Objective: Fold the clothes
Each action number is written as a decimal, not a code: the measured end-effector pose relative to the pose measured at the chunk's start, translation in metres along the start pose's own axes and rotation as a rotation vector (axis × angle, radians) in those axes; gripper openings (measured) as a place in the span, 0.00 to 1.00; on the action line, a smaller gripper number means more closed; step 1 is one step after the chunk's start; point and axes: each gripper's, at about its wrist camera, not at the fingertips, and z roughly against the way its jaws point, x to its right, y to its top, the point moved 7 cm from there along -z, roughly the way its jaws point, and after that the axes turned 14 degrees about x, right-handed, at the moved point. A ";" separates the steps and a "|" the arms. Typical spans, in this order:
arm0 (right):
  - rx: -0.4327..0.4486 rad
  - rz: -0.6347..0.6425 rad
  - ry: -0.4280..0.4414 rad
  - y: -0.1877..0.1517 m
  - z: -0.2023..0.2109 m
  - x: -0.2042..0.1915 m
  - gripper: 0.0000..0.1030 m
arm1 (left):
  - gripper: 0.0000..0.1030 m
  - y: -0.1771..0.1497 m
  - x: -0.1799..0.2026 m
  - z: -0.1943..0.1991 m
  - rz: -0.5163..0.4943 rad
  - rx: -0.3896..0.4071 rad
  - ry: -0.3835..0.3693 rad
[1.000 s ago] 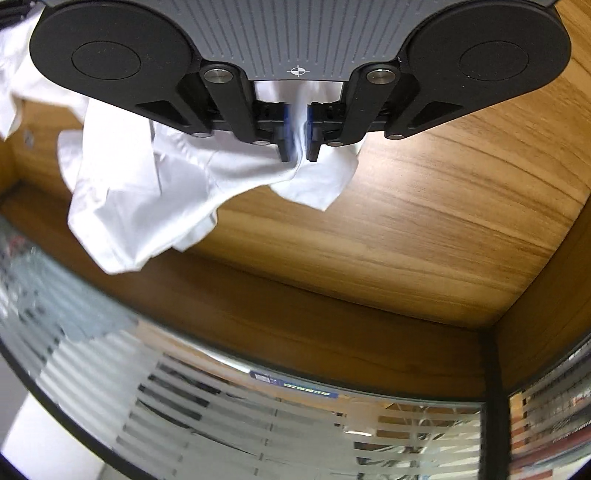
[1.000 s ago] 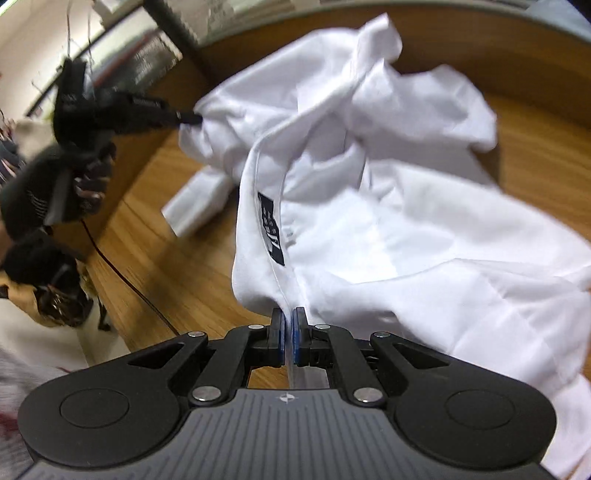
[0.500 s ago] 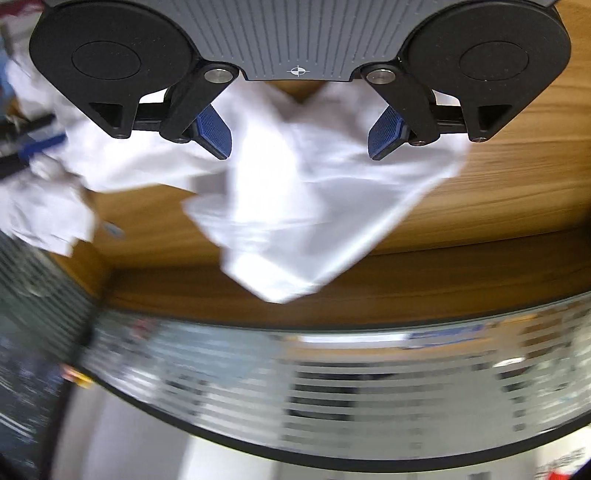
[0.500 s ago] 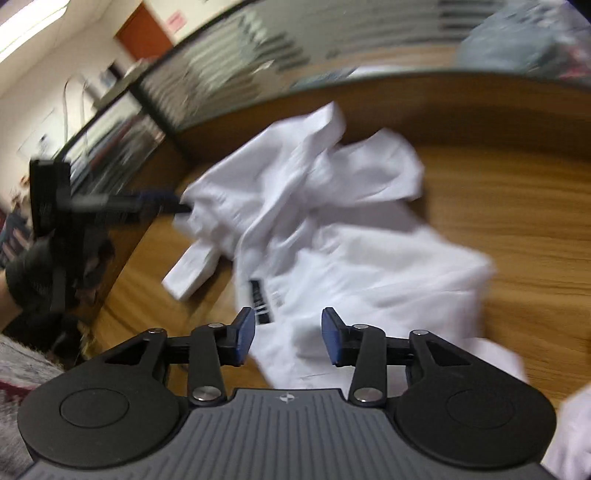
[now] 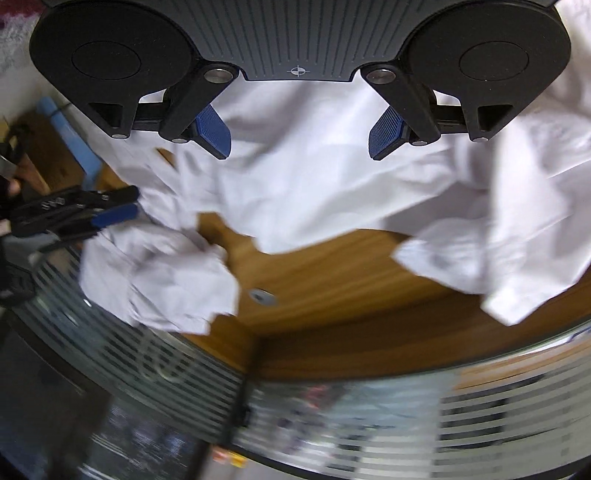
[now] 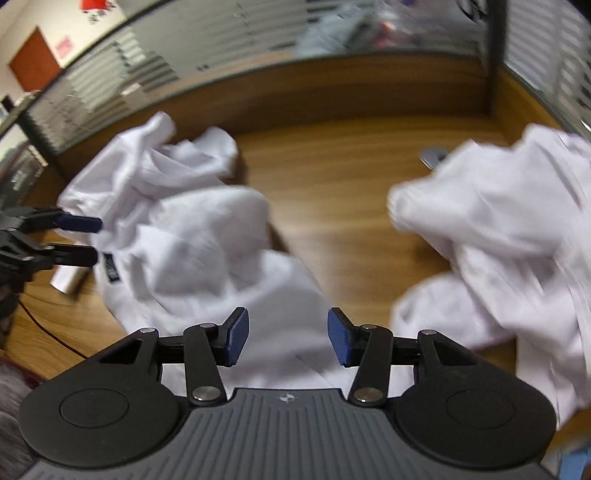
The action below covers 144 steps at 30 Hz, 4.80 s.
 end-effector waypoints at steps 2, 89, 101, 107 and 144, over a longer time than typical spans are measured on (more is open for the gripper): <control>-0.017 0.007 -0.020 -0.014 0.002 0.011 0.52 | 0.81 -0.003 0.015 -0.005 -0.019 -0.012 -0.027; 0.279 0.161 0.111 0.087 -0.013 -0.067 0.00 | 0.72 0.015 0.033 0.000 -0.269 0.132 -0.014; 0.315 0.062 0.187 0.162 -0.025 -0.070 0.00 | 0.73 -0.023 0.020 -0.040 -0.317 0.079 0.152; 0.297 0.070 0.203 0.177 -0.043 -0.066 0.00 | 0.20 -0.018 0.007 -0.050 -0.341 0.092 0.219; -0.225 0.019 0.118 -0.028 -0.125 -0.042 0.03 | 0.09 0.190 -0.108 -0.052 0.241 0.101 -0.003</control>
